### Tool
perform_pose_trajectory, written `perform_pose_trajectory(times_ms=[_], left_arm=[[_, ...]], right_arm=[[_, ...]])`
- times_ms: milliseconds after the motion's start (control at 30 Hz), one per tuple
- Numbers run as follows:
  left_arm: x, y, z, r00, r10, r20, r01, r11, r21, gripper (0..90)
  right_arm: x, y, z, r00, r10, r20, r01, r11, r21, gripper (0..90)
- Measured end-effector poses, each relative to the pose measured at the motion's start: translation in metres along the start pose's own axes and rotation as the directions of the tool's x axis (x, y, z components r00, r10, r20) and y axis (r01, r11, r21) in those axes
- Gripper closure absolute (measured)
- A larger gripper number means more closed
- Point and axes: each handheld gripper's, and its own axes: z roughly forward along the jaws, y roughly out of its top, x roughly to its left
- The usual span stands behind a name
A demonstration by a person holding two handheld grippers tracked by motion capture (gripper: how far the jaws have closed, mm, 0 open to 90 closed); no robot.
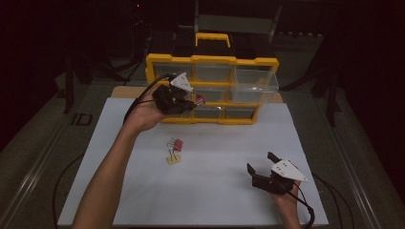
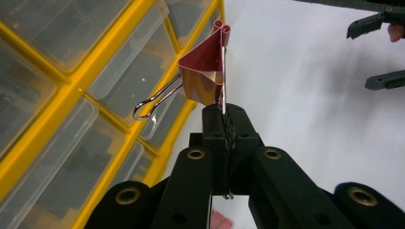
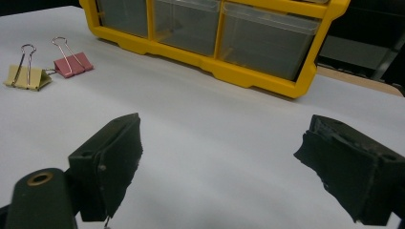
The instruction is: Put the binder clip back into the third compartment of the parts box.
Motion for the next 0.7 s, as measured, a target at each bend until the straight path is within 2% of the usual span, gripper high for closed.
perform_pose_trajectory(times_ms=[567,700], left_arm=[[0.003,0.017,-0.006,1.0,0.0,-0.009,-0.001,0.9993,-0.038,89.5],[0.003,0.019,-0.006,0.9999,0.0,-0.012,0.0,0.9994,-0.034,89.5]], right_arm=[[-0.001,0.0,0.0,1.0,-0.002,-0.001,0.002,1.0,-0.001,12.4],[-0.001,0.0,0.0,1.0,0.0,0.0,0.0,1.0,-0.002,12.5]])
